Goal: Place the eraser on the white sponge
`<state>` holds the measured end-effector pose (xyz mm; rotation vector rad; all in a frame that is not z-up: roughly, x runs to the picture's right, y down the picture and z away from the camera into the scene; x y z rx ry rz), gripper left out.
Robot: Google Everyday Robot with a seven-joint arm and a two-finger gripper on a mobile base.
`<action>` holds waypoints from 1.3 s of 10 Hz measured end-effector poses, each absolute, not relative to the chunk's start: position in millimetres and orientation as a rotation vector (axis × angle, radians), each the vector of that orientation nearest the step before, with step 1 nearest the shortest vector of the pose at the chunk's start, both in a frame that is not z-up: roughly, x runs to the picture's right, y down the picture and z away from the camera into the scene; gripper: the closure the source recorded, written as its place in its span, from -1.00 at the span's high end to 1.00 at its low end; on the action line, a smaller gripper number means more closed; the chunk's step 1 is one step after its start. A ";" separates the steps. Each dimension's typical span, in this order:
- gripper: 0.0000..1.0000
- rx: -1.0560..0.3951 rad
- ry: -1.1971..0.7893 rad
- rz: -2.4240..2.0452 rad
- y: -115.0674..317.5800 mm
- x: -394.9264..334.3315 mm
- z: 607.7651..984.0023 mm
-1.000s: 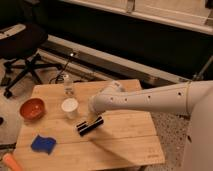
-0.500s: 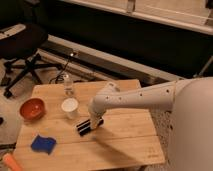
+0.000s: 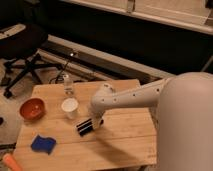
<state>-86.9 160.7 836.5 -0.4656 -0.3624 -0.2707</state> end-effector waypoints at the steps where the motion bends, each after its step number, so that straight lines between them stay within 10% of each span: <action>1: 0.59 -0.475 -0.354 -0.282 166.8 -88.0 839.9; 9: -0.87 -0.516 -0.347 -0.261 175.5 -97.5 851.3; 13: -1.00 -0.452 -0.367 -0.174 124.4 -91.4 821.9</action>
